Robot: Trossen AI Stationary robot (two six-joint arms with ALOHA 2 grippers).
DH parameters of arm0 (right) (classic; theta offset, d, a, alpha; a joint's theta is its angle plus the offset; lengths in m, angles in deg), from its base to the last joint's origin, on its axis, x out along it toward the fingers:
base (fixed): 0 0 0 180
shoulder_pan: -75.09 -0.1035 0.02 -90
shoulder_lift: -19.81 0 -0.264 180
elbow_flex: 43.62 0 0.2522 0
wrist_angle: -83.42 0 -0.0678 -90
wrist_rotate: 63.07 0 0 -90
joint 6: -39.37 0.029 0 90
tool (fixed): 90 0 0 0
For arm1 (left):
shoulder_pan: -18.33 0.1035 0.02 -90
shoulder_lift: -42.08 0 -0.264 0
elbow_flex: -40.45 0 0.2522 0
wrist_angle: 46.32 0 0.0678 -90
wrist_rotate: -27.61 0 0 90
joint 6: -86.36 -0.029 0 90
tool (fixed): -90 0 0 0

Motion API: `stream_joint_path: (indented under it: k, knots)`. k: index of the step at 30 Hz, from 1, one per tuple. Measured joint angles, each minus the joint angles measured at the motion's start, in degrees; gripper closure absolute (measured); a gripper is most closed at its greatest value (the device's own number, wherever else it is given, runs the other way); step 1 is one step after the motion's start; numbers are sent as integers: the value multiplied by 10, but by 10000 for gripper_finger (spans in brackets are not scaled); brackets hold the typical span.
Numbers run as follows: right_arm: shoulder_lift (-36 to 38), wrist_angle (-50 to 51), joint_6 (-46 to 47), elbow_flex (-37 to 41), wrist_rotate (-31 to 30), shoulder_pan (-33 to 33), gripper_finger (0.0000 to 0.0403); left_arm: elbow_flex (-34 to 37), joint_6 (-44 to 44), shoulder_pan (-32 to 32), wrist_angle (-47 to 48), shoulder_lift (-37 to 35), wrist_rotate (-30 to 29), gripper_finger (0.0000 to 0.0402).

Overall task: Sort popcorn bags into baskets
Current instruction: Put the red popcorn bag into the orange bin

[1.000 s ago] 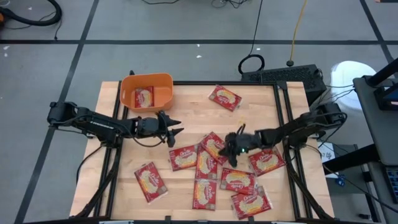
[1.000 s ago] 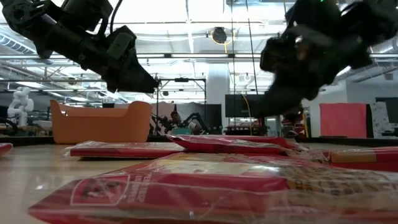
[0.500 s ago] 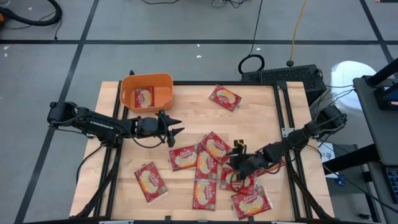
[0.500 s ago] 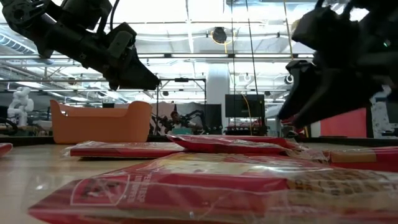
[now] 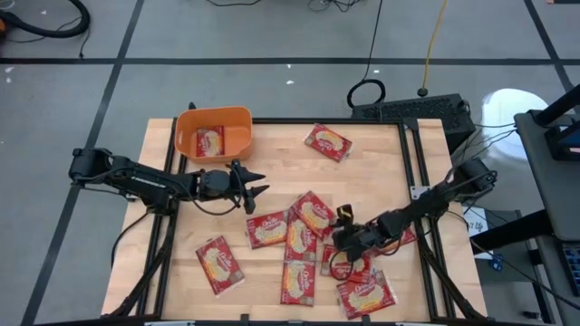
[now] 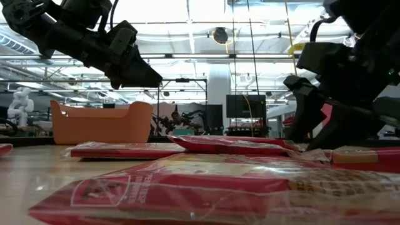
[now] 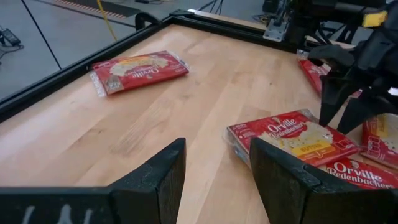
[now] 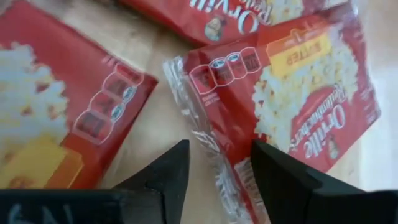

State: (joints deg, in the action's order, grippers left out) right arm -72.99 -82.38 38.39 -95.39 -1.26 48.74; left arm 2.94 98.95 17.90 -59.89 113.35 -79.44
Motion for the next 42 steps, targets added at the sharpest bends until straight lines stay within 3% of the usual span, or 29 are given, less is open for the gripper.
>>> stream_joint_path:
  k: [3, 9, 19, 24, 28, 35, 42]
  knots:
    - [-11, -20, -11, 0, -14, 7, 280, 0, 0, 0, 0, 0, 0, 220]
    - [-17, -66, -48, 3, -27, 25, 391, 0, 0, 0, -1, 0, 0, 220]
    - [52, -213, -155, 3, -97, 49, 401, 0, -53, -35, -20, 0, 55, 220]
    - [86, -314, -210, 2, -98, 88, 402, 0, -122, -74, -76, 0, 53, 212]
    - [89, -378, -261, -12, -90, 119, 402, 0, -149, -89, -118, 0, 39, 184]
    - [89, -380, -332, -85, 19, 170, 403, 0, -149, -92, -135, 0, -13, 133]
    - [89, -400, -372, -114, 150, 212, 403, 0, -138, -90, -127, 0, -11, 154]
